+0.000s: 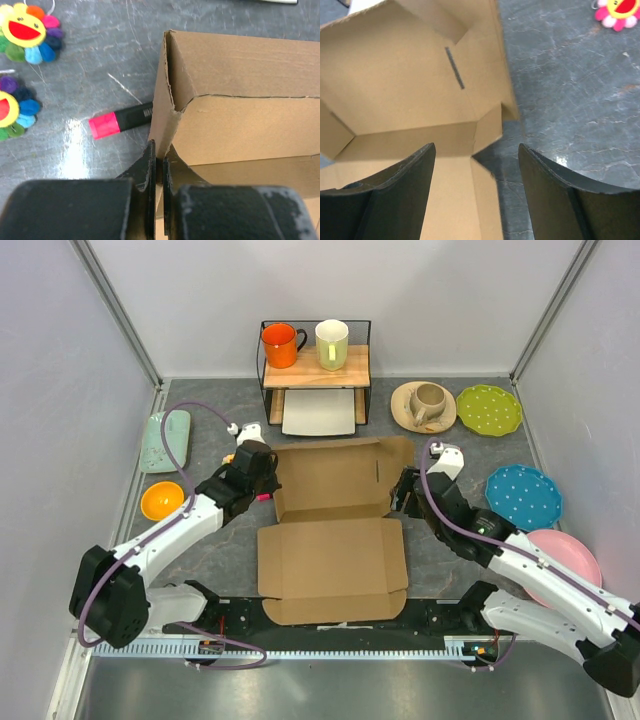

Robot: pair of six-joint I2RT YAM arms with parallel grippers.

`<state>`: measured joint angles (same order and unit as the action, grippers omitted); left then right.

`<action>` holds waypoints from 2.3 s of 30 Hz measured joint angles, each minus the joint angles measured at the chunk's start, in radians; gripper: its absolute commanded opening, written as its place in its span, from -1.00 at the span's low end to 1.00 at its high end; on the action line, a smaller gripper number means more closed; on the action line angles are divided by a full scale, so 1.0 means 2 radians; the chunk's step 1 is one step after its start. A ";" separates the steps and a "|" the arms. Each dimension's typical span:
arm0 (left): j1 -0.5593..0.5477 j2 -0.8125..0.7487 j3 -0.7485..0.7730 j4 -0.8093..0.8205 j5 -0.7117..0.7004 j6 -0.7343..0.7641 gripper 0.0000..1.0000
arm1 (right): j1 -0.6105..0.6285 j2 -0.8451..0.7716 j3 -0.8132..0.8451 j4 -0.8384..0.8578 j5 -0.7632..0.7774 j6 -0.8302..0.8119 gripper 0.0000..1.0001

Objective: Fold the paper box

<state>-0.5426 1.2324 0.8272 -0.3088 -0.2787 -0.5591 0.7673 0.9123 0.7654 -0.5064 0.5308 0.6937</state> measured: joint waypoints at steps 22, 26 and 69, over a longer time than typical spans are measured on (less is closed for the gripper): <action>0.002 0.026 -0.027 0.074 -0.067 0.015 -0.97 | 0.000 0.096 -0.115 0.082 -0.129 0.008 -0.62; 0.002 0.026 -0.024 0.072 -0.063 0.019 -0.96 | 0.000 0.113 -0.143 0.087 -0.137 0.037 -0.81; 0.006 -0.015 -0.059 0.118 -0.022 0.092 -0.97 | -0.102 0.144 0.000 0.104 -0.004 -0.058 0.21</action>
<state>-0.5316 1.2026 0.7094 -0.0727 -0.3233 -0.3744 0.5629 1.1995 0.7650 -0.2993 0.5236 0.5777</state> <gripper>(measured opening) 0.052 0.685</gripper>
